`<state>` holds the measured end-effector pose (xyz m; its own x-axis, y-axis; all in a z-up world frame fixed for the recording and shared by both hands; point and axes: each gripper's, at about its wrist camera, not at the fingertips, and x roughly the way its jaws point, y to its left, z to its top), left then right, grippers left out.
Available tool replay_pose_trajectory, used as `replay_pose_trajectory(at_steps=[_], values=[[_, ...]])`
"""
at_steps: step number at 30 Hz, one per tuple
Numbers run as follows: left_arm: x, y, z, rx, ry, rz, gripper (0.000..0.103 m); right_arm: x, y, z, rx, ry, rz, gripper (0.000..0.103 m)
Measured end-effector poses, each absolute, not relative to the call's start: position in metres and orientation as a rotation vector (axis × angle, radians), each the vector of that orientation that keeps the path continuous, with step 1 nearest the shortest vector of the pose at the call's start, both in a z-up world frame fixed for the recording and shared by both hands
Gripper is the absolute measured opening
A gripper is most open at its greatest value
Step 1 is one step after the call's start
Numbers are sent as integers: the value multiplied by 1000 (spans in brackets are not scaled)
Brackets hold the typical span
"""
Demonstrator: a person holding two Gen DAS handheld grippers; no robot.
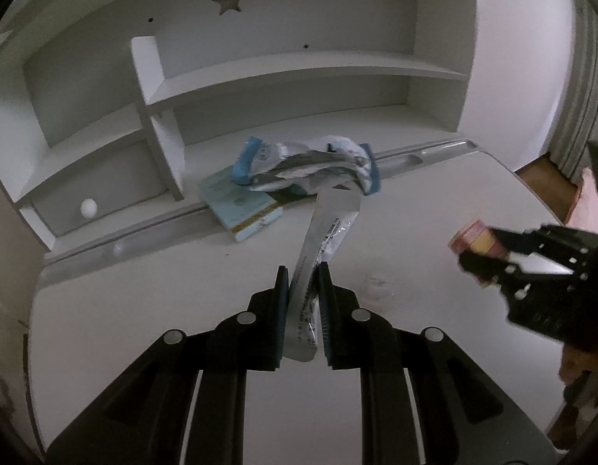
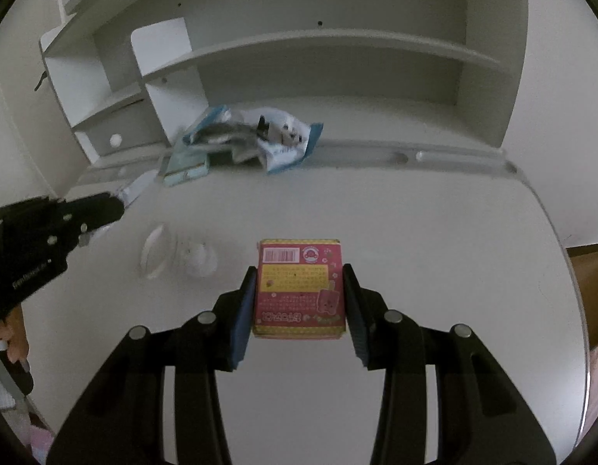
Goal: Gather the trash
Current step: 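Carry the strip and box over the black bin and open both grippers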
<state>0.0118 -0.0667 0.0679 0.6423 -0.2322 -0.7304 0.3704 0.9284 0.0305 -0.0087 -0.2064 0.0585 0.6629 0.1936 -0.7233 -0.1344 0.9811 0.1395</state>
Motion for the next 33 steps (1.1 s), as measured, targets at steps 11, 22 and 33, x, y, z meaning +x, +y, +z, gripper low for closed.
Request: replay_pose_trajectory(at_steps=[11,22,33], values=[[-49,-207,102,248,719,-660,14,-109,-352,106,214,674,-18,42],[-168,-459,73,446,808,-1161,14,-267,-534,74,405,699,-371,42],[-217,-574,-90,643,1153,-1204,14,-324,-638,-124,799,1039,-447,42]])
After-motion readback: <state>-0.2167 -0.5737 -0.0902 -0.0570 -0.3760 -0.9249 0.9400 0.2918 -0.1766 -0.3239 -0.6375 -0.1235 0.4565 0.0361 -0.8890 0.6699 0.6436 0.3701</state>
